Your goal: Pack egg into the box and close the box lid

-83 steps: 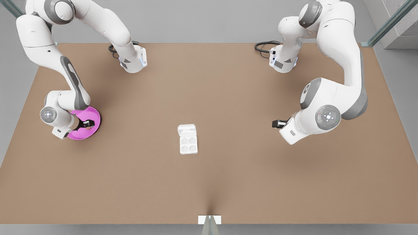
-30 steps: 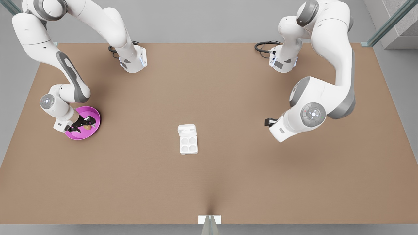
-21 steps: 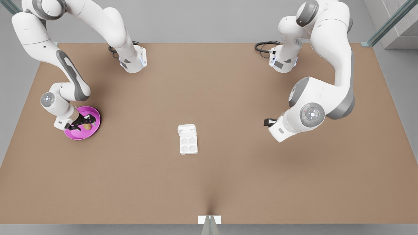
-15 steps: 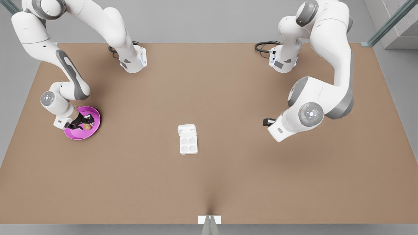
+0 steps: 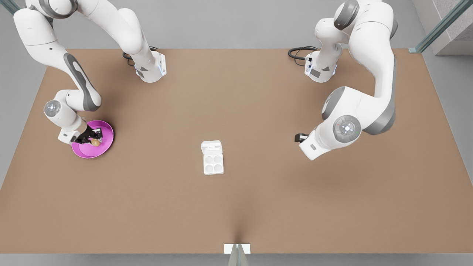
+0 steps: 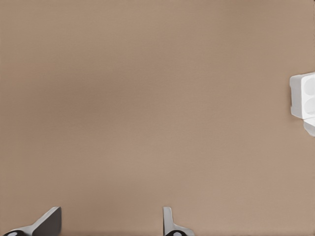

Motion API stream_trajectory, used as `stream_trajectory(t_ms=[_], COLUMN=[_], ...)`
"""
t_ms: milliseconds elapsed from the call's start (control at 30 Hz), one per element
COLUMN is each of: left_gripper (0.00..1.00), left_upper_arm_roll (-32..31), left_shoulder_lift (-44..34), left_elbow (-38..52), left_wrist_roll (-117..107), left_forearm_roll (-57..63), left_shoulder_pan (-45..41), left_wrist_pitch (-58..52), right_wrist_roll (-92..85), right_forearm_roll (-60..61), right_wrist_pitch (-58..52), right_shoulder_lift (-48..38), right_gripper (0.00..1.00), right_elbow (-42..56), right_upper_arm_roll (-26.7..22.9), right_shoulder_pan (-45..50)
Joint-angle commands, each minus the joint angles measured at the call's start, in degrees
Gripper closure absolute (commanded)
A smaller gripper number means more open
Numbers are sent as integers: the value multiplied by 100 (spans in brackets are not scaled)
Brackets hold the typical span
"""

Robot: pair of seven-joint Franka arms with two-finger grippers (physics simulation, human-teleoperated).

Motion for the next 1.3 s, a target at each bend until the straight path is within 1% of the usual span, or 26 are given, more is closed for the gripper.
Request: stream_trajectory(t_ms=[0,67,133,167,200,233,267,300,333,367,400,433,500,533,600,700,767,833,967,1033,1067,1100,1167,1200,1233,1267], left_gripper=[0,0,0,0,0,0,0,0,0,0,0,0,0,0,0,0,0,0,0,0,0,0,0,0,0,0], left_upper_arm_roll=[-2,-2,-2,-2,-2,-2,-2,-2,-2,-2,-2,-2,-2,-2,-2,6,15,15,15,15,15,15,15,15,15,-2], left_shoulder_lift=[-13,4,-13,-22,-13,-13,-13,-22,-22,-22,-22,-22,4,4,4,13,48,39,66,66,66,66,57,57,48,-66], left_elbow=[2,2,2,2,2,2,2,2,2,2,2,2,2,2,-6,2,-77,-85,-94,-103,-103,-103,-103,-103,-112,-112], left_wrist_roll=[-147,-147,-147,-147,-147,-147,-147,-138,-138,-138,-138,-121,-121,-121,-121,-121,-129,-121,-121,-121,-129,-121,-138,-138,-252,-550], left_forearm_roll=[8,8,8,8,8,8,8,8,8,8,8,8,8,8,8,79,96,96,96,96,96,96,96,96,96,79], left_shoulder_pan=[-3,-3,-3,-3,-3,-3,6,6,14,6,14,50,23,32,41,76,67,85,85,85,85,85,50,41,-12,-222], left_wrist_pitch=[18,18,9,0,9,9,18,0,-8,9,0,9,27,27,18,27,106,97,150,150,150,150,141,141,141,27], right_wrist_roll=[36,36,62,334,493,642,888,941,985,1213,1477,1723,2268,2461,2848,3463,3815,4088,4272,4263,4263,4255,4272,4272,4272,4228], right_forearm_roll=[182,708,1570,1930,2466,3020,3433,4004,4400,4629,4769,5138,5209,5244,5297,5323,5446,5543,5561,5561,5578,5578,5578,5569,5447,4719], right_wrist_pitch=[-267,-425,-891,-979,-1093,-1155,-1436,-1498,-1655,-1840,-2139,-2359,-2648,-2886,-3220,-3642,-3686,-3677,-3669,-3598,-3651,-3932,-4134,-4169,-4257,-4249], right_shoulder_lift=[-141,-308,-616,-651,-765,-818,-809,-678,-467,-98,218,631,1115,1247,1502,1528,1695,1774,1871,1871,1871,1748,1494,1142,1054,1098], right_gripper=[58,58,58,58,58,58,58,58,58,58,58,58,58,58,57,57,56,56,56,56,37,0,0,0,0,0], right_elbow=[4,65,347,487,619,803,1120,1498,1867,2367,2816,3334,4046,4310,4811,4996,5172,5277,5348,5233,5277,5312,5128,4803,4803,4785], right_upper_arm_roll=[24,164,103,-11,-556,-1206,-2067,-3323,-4194,-4660,-5020,-5609,-5680,-5917,-5979,-6093,-6225,-6208,-6199,-6172,-6137,-6085,-6076,-5979,-5953,-4858], right_shoulder_pan=[48,346,1278,1822,2780,3852,5108,6690,7781,8519,9091,9943,10278,10629,10946,11473,11799,12000,12089,12045,12062,12115,12150,12141,11791,10186])
